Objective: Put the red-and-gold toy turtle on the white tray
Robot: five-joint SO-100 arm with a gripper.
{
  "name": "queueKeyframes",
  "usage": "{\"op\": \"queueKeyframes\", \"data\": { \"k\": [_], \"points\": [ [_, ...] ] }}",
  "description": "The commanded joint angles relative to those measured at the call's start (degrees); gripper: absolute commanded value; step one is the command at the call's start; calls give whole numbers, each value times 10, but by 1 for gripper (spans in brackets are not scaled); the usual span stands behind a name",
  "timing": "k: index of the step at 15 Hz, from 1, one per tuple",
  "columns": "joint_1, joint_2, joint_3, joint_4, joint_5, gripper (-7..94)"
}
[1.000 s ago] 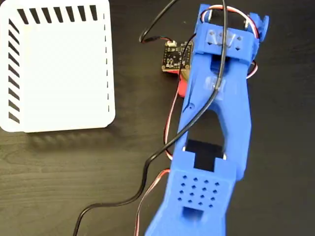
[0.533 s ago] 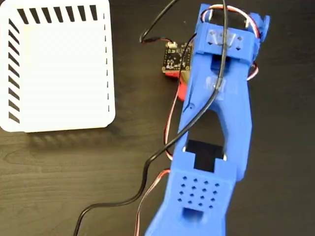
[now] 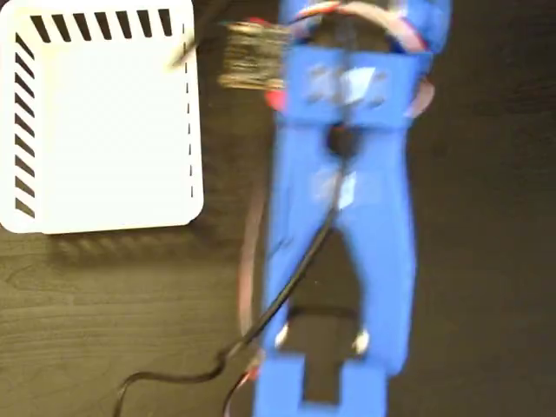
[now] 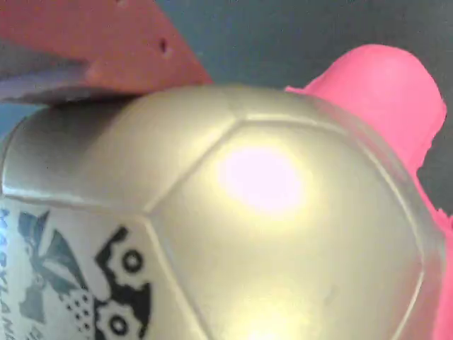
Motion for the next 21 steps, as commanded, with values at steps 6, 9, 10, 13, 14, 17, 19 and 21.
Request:
{"op": "queueKeyframes", "data": {
  "k": [6, 9, 10, 13, 14, 17, 19, 21],
  "points": [
    [-184, 34, -28, 3, 55, 0],
    [-222, -65, -70, -11, 54, 0],
    [-233, -76, -70, -18, 59, 0],
    [-255, -90, -90, -28, 70, 0],
    [-262, -90, -90, -34, 73, 0],
    [-279, -113, -102, -34, 79, 0],
    [-281, -116, -102, -34, 83, 0],
    [-279, -116, -104, -33, 83, 0]
  ]
}}
